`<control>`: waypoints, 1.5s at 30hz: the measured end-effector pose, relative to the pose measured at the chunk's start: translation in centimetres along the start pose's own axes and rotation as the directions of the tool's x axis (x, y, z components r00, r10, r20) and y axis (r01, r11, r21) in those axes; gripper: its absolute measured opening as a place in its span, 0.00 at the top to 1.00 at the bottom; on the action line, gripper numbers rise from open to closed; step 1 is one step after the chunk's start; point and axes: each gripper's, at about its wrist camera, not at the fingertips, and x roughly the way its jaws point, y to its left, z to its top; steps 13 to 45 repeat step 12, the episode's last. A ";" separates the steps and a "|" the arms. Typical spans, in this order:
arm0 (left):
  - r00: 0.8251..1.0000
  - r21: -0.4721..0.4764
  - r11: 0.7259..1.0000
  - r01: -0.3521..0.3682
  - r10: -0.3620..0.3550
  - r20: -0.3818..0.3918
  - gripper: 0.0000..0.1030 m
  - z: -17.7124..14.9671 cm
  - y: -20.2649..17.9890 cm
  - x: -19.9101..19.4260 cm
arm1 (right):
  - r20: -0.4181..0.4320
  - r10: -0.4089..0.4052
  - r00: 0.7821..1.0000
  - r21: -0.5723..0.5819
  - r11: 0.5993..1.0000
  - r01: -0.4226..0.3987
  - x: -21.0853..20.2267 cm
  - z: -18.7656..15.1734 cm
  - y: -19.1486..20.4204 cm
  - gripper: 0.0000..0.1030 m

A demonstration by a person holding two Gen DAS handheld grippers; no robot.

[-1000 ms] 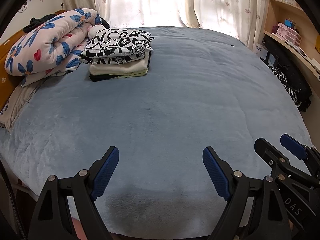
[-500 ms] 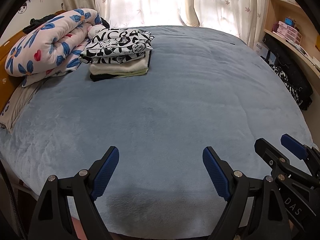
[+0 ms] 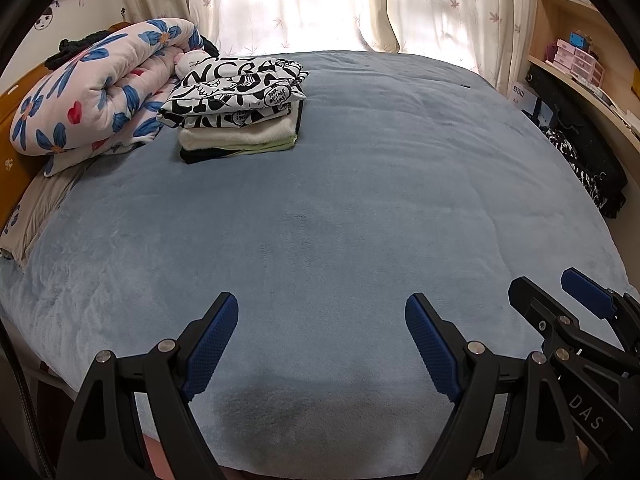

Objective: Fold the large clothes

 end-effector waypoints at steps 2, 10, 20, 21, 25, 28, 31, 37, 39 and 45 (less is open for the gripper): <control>1.000 0.004 1.000 -0.002 0.002 -0.001 0.18 0.0 0.0 0.0 | -0.001 0.000 1.000 0.000 1.000 0.000 0.1 0.1 -0.2 0.34; 1.000 0.003 1.000 -0.001 0.001 -0.015 0.18 0.3 0.4 0.5 | -0.018 0.002 1.000 -0.001 1.000 -0.002 0.7 -0.1 0.0 0.34; 1.000 0.004 1.000 -0.002 0.002 -0.018 0.18 0.4 0.7 0.6 | -0.020 0.002 1.000 -0.004 1.000 -0.002 0.7 -0.2 0.3 0.34; 1.000 0.004 1.000 -0.002 0.002 -0.018 0.18 0.4 0.7 0.6 | -0.020 0.002 1.000 -0.004 1.000 -0.002 0.7 -0.2 0.3 0.34; 1.000 0.004 1.000 -0.002 0.002 -0.018 0.18 0.4 0.7 0.6 | -0.020 0.002 1.000 -0.004 1.000 -0.002 0.7 -0.2 0.3 0.34; 1.000 0.004 1.000 -0.002 0.002 -0.018 0.18 0.4 0.7 0.6 | -0.020 0.002 1.000 -0.004 1.000 -0.002 0.7 -0.2 0.3 0.34; 1.000 0.004 1.000 -0.002 0.002 -0.018 0.18 0.4 0.7 0.6 | -0.020 0.002 1.000 -0.004 1.000 -0.002 0.7 -0.2 0.3 0.34; 1.000 0.004 1.000 -0.002 0.002 -0.018 0.18 0.4 0.7 0.6 | -0.020 0.002 1.000 -0.004 1.000 -0.002 0.7 -0.2 0.3 0.34; 1.000 0.004 1.000 -0.002 0.002 -0.018 0.18 0.4 0.7 0.6 | -0.020 0.002 1.000 -0.004 1.000 -0.002 0.7 -0.2 0.3 0.34; 1.000 0.004 1.000 -0.002 0.002 -0.018 0.18 0.4 0.7 0.6 | -0.020 0.002 1.000 -0.004 1.000 -0.002 0.7 -0.2 0.3 0.34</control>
